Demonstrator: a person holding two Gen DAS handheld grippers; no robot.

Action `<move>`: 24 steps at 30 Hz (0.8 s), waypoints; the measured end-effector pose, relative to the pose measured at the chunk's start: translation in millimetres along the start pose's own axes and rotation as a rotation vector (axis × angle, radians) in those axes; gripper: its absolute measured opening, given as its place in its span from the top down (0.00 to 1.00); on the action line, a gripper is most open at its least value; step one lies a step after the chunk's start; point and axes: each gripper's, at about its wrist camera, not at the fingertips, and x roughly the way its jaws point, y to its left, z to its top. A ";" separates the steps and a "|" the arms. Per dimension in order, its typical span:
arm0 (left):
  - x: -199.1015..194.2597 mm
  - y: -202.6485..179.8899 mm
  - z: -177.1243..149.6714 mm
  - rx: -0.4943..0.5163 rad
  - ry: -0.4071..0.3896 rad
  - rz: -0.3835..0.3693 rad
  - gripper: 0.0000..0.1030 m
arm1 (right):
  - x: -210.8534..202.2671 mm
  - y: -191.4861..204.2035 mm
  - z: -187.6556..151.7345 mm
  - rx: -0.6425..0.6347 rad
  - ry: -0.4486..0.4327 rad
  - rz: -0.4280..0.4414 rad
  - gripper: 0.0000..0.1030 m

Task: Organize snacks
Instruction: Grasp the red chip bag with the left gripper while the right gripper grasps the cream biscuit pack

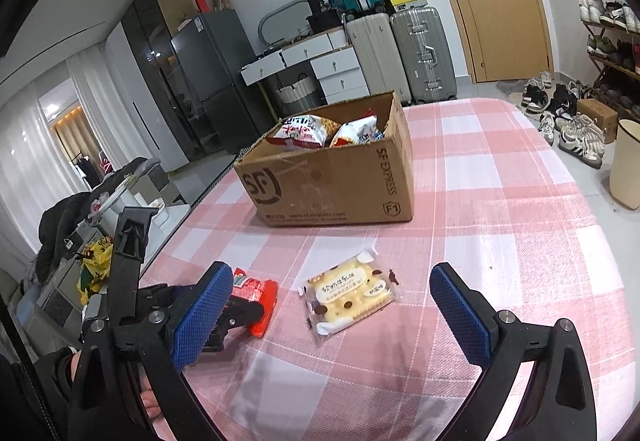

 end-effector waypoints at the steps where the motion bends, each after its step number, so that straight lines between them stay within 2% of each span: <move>1: -0.2 -0.2 0.0 0.005 -0.004 0.004 0.10 | 1.0 -0.4 -0.9 0.001 0.002 0.001 0.02; 3: -0.4 -1.9 1.4 0.023 -0.016 0.010 0.30 | 1.9 -0.5 -2.1 0.002 0.005 0.003 0.02; 4: -0.6 -2.3 1.8 0.030 -0.022 0.020 0.45 | 2.6 -0.8 -2.6 0.003 0.008 0.002 0.03; 5: 0.0 -1.8 3.0 0.036 -0.024 0.028 0.55 | 2.5 -0.8 -3.2 0.004 0.010 0.000 0.03; 20: -13.5 0.3 2.0 0.055 -0.031 0.016 0.56 | -0.1 -0.3 -5.1 0.003 0.010 0.001 0.03; 24: -21.8 -2.3 4.8 0.061 -0.043 0.040 0.56 | 0.2 -1.9 -5.5 0.005 0.016 -0.003 0.03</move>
